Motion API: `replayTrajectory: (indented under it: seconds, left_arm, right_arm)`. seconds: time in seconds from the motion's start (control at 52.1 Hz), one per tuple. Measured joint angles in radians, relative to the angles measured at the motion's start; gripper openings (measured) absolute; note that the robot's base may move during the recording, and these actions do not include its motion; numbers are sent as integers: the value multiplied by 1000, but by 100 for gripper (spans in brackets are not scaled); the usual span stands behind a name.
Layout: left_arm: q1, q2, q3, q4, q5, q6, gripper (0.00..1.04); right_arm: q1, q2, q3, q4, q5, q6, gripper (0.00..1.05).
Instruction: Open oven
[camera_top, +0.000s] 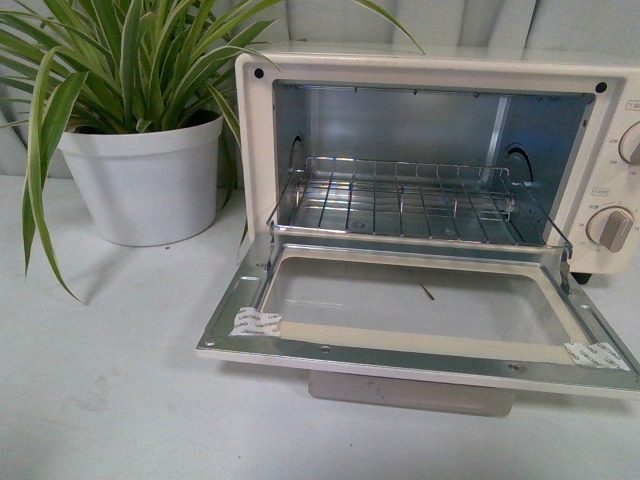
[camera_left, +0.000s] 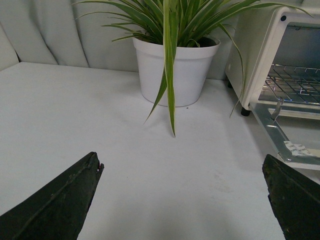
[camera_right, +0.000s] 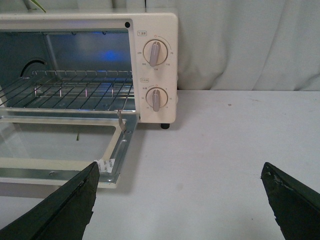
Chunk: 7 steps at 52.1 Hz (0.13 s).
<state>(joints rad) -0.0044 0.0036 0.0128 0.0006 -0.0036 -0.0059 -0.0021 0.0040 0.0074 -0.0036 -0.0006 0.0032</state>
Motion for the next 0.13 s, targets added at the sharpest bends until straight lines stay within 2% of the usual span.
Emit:
replayTrajectory:
  seconds: [0.134]
  left_arm:
    - [0, 0, 0, 0, 0, 0, 98]
  right_arm:
    - [0, 0, 0, 0, 0, 0, 95]
